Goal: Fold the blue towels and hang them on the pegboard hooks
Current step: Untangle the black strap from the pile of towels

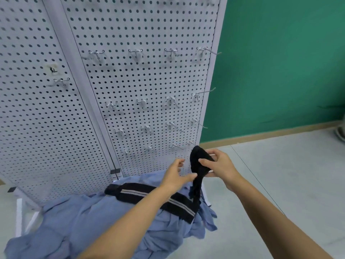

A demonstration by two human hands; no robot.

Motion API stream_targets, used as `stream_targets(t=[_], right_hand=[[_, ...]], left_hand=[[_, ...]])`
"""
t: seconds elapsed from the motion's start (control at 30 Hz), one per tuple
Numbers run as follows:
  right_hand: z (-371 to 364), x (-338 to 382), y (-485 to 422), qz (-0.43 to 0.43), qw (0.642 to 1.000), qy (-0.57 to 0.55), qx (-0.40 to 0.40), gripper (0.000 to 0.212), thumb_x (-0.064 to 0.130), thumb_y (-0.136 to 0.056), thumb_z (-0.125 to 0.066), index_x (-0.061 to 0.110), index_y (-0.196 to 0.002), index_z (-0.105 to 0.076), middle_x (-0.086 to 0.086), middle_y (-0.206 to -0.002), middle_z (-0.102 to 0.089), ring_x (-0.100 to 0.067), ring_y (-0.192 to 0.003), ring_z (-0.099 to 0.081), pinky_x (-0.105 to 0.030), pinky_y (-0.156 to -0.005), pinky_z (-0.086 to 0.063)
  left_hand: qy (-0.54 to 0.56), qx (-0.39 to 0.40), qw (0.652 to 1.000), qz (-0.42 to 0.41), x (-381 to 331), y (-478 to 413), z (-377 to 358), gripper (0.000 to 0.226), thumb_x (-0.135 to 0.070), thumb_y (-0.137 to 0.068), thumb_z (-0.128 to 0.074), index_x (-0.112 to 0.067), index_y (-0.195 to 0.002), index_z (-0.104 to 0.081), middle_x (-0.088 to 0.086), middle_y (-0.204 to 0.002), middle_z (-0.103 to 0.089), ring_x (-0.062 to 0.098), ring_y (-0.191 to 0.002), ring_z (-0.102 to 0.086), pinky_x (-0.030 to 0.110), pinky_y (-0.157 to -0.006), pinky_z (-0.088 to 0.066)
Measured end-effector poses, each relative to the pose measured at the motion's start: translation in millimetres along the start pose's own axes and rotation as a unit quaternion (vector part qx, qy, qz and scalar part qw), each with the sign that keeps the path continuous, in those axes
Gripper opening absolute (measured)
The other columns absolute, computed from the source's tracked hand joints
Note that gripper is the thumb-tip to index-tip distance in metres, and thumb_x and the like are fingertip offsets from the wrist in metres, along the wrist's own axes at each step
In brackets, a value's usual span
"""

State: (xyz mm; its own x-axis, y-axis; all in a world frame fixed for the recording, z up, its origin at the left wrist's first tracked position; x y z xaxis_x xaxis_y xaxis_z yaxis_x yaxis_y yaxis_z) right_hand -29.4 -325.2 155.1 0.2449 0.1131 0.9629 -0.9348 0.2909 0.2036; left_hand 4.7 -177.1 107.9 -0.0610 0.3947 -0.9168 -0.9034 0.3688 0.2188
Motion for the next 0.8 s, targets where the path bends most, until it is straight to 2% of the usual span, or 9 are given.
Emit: stream_targets(t=[0.07, 0.17, 0.23, 0.33, 0.47, 0.53, 0.63, 0.7, 0.8], right_hand=[[9, -3, -8, -0.002, 1.000, -0.016, -0.014, 0.027, 0.004, -0.086, -0.067, 0.004, -0.110, -0.054, -0.020, -0.097, -0.068, -0.030, -0.080, -0.070, -0.046, -0.070, -0.060], [11, -5, -17, 0.002, 0.999, -0.046, -0.009, 0.027, 0.004, -0.087, -0.065, 0.004, -0.111, -0.052, -0.021, -0.100, -0.068, -0.029, -0.081, -0.070, -0.039, -0.065, -0.060], [14, -5, -23, 0.004, 0.997, -0.078, -0.013, 0.026, 0.005, -0.088, -0.065, 0.005, -0.111, -0.053, -0.019, -0.099, -0.068, -0.027, -0.080, -0.070, -0.034, -0.062, -0.059], [24, -9, -39, -0.006, 0.991, -0.134, -0.019, 0.024, 0.007, -0.089, -0.064, 0.006, -0.110, -0.053, -0.017, -0.095, -0.069, -0.024, -0.076, -0.070, -0.031, -0.063, -0.059], [38, -24, -76, -0.030, 0.976, -0.212, -0.027, 0.031, 0.006, -0.089, -0.064, 0.000, -0.118, -0.052, -0.024, -0.106, -0.065, -0.029, -0.086, -0.068, -0.035, -0.072, -0.060], [42, -31, -100, -0.034, 0.968, -0.246, -0.029, 0.039, 0.007, -0.090, -0.063, -0.004, -0.124, -0.049, -0.027, -0.115, -0.062, -0.030, -0.093, -0.066, -0.034, -0.071, -0.060], [45, -43, -134, -0.037, 0.958, -0.283, -0.028, 0.043, 0.009, -0.091, -0.061, -0.007, -0.129, -0.046, -0.025, -0.119, -0.060, -0.025, -0.093, -0.065, -0.027, -0.066, -0.057], [47, -55, -150, -0.047, 0.960, -0.273, -0.036, 0.041, 0.008, -0.093, -0.059, -0.008, -0.128, -0.046, -0.023, -0.115, -0.059, -0.023, -0.091, -0.063, -0.024, -0.062, -0.057], [53, -83, -157, -0.089, 0.978, -0.178, -0.060, 0.029, 0.008, -0.095, -0.055, -0.003, -0.122, -0.050, -0.023, -0.112, -0.058, -0.025, -0.085, -0.062, -0.025, -0.062, -0.058]], left_hand=[[-0.016, 0.019, 1.000, -0.013, -1, -2, -28, 0.085, -0.027, -0.077, -0.079, -0.019, -0.145, -0.028, -0.004, -0.139, -0.037, 0.015, -0.132, -0.035, 0.032, -0.109, -0.034], [-0.021, -0.021, 0.998, -0.059, -5, -9, -52, 0.090, -0.023, -0.074, -0.081, -0.023, -0.145, -0.027, -0.013, -0.127, -0.038, 0.007, -0.123, -0.037, 0.019, -0.098, -0.033], [-0.012, -0.079, 0.994, -0.079, -3, -15, -54, 0.077, -0.015, -0.080, -0.075, -0.023, -0.143, -0.033, -0.013, -0.123, -0.042, 0.003, -0.114, -0.041, 0.016, -0.093, -0.034], [0.003, -0.154, 0.985, -0.083, 4, -24, -43, 0.045, -0.002, -0.092, -0.057, -0.015, -0.134, -0.050, -0.008, -0.116, -0.056, 0.012, -0.113, -0.054, 0.021, -0.100, -0.040], [-0.038, -0.211, 0.973, -0.084, 4, -45, -21, 0.040, 0.002, -0.092, -0.052, -0.012, -0.130, -0.057, 0.001, -0.120, -0.064, 0.018, -0.112, -0.059, 0.020, -0.096, -0.041], [-0.048, -0.225, 0.969, -0.087, -2, -59, -16, 0.038, -0.001, -0.093, -0.051, -0.014, -0.128, -0.058, 0.001, -0.117, -0.065, 0.017, -0.107, -0.059, 0.025, -0.096, -0.045], [-0.073, -0.240, 0.963, -0.101, -11, -79, -16, 0.035, -0.005, -0.095, -0.050, -0.016, -0.127, -0.058, 0.000, -0.115, -0.064, 0.017, -0.105, -0.059, 0.028, -0.091, -0.047], [-0.097, -0.234, 0.963, -0.091, -7, -95, -20, 0.035, -0.006, -0.095, -0.049, -0.016, -0.129, -0.056, 0.000, -0.119, -0.063, 0.019, -0.107, -0.058, 0.030, -0.092, -0.047], [-0.130, -0.207, 0.968, -0.062, 7, -115, -28, 0.041, -0.001, -0.092, -0.051, -0.019, -0.129, -0.054, 0.001, -0.123, -0.059, 0.021, -0.111, -0.056, 0.034, -0.092, -0.046]])
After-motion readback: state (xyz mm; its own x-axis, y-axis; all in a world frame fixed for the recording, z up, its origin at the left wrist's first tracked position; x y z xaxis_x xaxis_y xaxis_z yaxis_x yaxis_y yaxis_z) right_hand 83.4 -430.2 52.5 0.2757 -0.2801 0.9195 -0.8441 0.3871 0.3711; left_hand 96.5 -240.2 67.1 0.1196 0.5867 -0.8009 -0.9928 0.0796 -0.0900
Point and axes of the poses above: each hand's wrist, its own y-axis away from the middle knuckle, its own z-axis out of the back of the hand, x = y × z, the point moved 10 cm from there along -y, towards the middle knuckle
